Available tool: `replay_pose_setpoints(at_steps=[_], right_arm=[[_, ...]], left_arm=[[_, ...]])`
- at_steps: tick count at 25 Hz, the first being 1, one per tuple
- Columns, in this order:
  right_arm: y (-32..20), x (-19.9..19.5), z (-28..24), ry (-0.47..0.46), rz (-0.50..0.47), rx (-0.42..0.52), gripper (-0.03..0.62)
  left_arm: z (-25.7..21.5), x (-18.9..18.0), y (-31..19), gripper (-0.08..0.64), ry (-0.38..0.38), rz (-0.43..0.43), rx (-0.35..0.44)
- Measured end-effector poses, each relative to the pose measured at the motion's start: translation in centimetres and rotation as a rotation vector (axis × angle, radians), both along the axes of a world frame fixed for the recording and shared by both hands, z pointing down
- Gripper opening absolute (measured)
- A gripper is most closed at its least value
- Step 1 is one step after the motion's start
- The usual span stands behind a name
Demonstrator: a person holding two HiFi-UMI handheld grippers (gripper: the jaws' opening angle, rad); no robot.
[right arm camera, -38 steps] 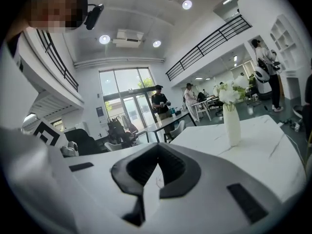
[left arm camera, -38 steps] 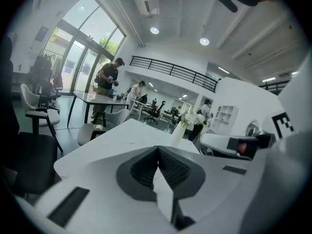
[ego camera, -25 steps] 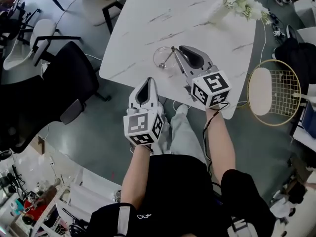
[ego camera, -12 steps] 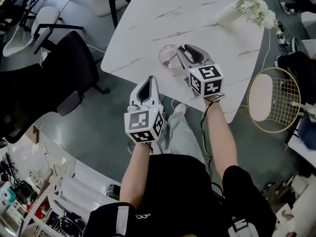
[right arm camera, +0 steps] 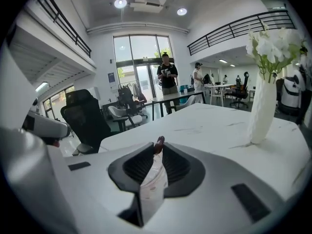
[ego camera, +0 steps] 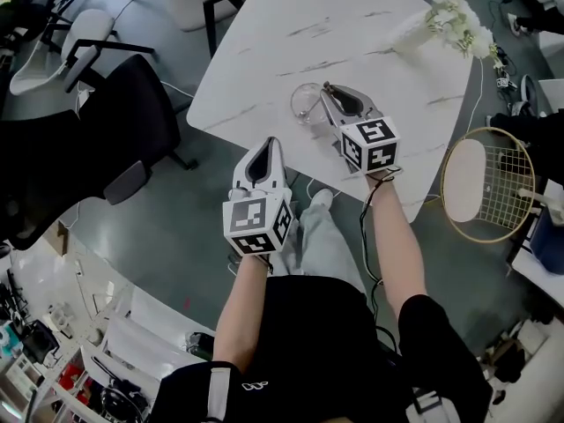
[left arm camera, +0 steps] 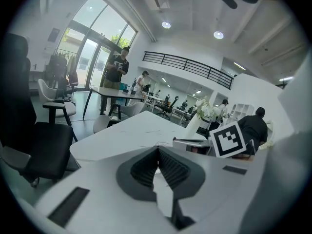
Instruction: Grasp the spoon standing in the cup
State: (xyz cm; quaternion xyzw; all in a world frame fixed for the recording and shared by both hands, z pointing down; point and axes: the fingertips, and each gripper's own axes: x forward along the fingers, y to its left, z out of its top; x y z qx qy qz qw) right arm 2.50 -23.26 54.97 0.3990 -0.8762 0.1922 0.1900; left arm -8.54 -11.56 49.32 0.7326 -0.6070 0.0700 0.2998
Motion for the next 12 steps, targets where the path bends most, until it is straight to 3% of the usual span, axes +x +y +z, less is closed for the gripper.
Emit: replay_pose_setpoints(at_steps=[12], right_arm=[[1.0, 0.3, -9.9, -0.133, 0.065, 0.21, 0.054]], left_arm=[[-3.2, 0.8, -1.2, 0.014, 0.003, 0.055, 0.087]])
